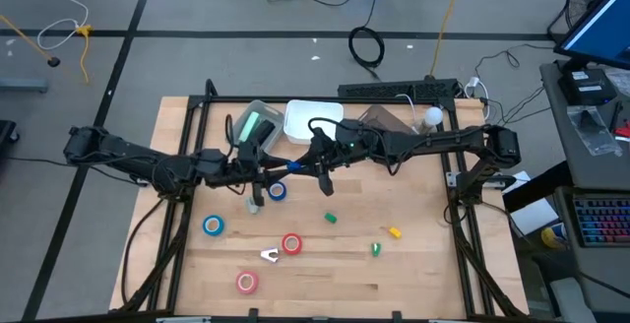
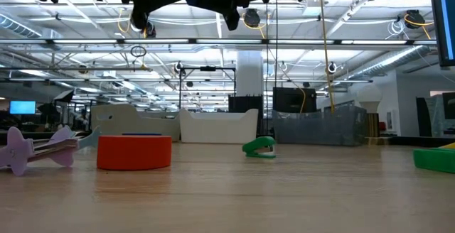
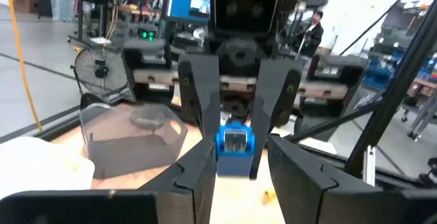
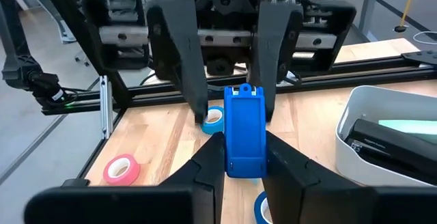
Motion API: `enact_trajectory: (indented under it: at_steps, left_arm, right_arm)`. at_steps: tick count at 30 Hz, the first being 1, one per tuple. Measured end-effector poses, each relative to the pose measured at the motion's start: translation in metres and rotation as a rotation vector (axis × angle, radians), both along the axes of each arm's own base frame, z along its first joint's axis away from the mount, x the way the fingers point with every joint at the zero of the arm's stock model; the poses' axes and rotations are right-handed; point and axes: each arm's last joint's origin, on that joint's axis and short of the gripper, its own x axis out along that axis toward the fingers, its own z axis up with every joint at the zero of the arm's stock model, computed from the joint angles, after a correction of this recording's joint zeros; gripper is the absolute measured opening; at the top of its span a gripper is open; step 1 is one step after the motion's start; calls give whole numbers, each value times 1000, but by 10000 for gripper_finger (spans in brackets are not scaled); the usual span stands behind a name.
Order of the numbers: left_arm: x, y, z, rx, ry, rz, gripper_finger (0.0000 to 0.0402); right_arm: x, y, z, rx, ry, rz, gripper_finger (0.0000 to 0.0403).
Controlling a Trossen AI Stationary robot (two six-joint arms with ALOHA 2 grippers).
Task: Pick and place Stapler, Stapler remover, tape
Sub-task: Put the blue stapler into the gray bin
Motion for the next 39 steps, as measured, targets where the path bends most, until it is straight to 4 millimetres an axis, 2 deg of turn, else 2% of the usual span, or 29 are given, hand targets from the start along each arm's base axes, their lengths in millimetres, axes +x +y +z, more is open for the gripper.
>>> enact_trajectory:
  at_steps: [7,24,32,39]
  left_arm:
    - [16,1,2,17,21,12,134]
    - [17,2,2,12,24,14,132]
    - [16,2,3,9,21,-8,68]
    - [16,2,3,9,19,-10,69]
  right_arm:
    - [0,0,-1,4,9,2,64]
    - [-1,0,-1,1,11,0,68]
    - [-1,1,-1,2,9,10,71]
    - [-1,1,-1,2,9,11,72]
